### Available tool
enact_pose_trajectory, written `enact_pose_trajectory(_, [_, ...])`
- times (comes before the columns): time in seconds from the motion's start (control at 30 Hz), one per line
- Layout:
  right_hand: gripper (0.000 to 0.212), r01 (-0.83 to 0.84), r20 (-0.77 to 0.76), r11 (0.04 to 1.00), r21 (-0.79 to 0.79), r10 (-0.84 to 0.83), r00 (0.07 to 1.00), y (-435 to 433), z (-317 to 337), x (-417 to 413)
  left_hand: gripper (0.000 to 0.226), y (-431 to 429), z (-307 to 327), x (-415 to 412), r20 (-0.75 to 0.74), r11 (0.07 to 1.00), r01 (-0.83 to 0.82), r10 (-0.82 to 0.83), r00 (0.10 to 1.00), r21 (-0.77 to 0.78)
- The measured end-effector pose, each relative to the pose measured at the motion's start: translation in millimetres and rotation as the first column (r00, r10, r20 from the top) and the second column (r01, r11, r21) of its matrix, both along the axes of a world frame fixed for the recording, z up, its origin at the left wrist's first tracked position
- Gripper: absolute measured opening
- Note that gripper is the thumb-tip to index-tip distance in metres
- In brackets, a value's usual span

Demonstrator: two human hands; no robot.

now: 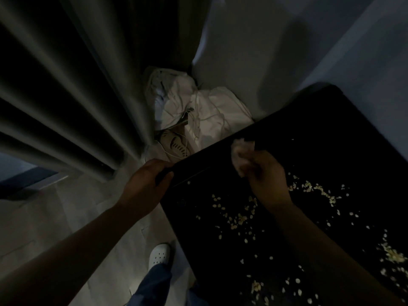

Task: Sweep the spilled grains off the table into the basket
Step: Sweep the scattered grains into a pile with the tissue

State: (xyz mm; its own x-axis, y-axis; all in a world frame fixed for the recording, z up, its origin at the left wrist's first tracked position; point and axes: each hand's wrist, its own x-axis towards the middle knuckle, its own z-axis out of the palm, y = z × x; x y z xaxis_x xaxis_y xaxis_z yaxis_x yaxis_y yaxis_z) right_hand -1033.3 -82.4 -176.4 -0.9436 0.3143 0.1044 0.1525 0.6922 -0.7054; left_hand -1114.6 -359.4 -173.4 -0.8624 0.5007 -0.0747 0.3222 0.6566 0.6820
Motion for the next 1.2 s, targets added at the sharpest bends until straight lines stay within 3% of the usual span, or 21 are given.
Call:
enact_pose_trajectory(0.07, [0.036, -0.06, 0.039, 0.984, -0.165, 0.067, 0.997, -14, 7, 34, 0.042, 0, -2, -2, 0.014, 1.0, -0.001, 0.001, 1.0, -0.018])
enact_pose_trajectory(0.13, [0.022, -0.084, 0.058, 0.954, -0.288, 0.105, 0.993, -22, 21, 52, 0.047, -2, -4, -6, 0.042, 1.0, 0.004, -0.003, 0.999, -0.024])
enact_pose_trajectory(0.27, [0.01, 0.093, -0.019, 0.94, -0.327, -0.105, 0.994, -8, 45, 23, 0.058, -3, -6, -9, 0.047, 0.999, 0.032, -0.032, 0.998, -0.014])
enact_pose_trajectory(0.37, [0.013, 0.168, -0.063, 0.971, -0.173, -0.181, 0.982, 14, 41, -25, 0.06, -2, -7, -9, 0.069, 1.0, 0.008, -0.008, 0.998, 0.006])
enact_pose_trajectory(0.47, [0.016, 0.101, 0.012, 0.994, 0.043, -0.102, 0.995, 18, 26, -65, 0.054, -4, -7, -9, 0.086, 1.0, 0.023, -0.024, 0.996, 0.017])
enact_pose_trajectory(0.6, [0.016, 0.03, 0.049, 0.999, 0.02, -0.031, 0.998, -24, 3, -64, 0.039, -5, -4, -7, 0.069, 1.0, 0.014, -0.015, 0.998, 0.025])
enact_pose_trajectory(0.73, [0.023, -0.12, 0.002, 0.993, -0.005, 0.12, 0.993, -63, 8, -3, 0.037, -9, 1, -5, 0.077, 0.998, 0.034, -0.038, 0.996, 0.048])
enact_pose_trajectory(0.8, [0.02, -0.138, 0.072, 0.99, -0.015, 0.139, 0.988, -71, 15, 29, 0.037, -15, 1, -3, 0.053, 0.997, 0.048, -0.051, 0.997, 0.06])
enact_pose_trajectory(0.93, [0.006, -0.029, 0.138, 0.983, -0.182, 0.055, 0.989, -70, 44, 55, 0.032, -26, 0, 7, 0.004, 0.996, 0.015, -0.015, 1.0, 0.09])
enact_pose_trajectory(1.03, [0.012, 0.114, 0.101, 0.984, -0.14, -0.1, 0.99, -67, 55, 42, 0.032, -35, 2, 13, -0.024, 0.996, 0.01, -0.008, 1.0, 0.088])
enact_pose_trajectory(1.2, [0.009, 0.12, 0.046, 0.992, -0.029, -0.119, 0.992, -80, 49, -7, 0.034, -46, 3, 17, -0.012, 0.997, -0.032, 0.033, 0.999, 0.071])
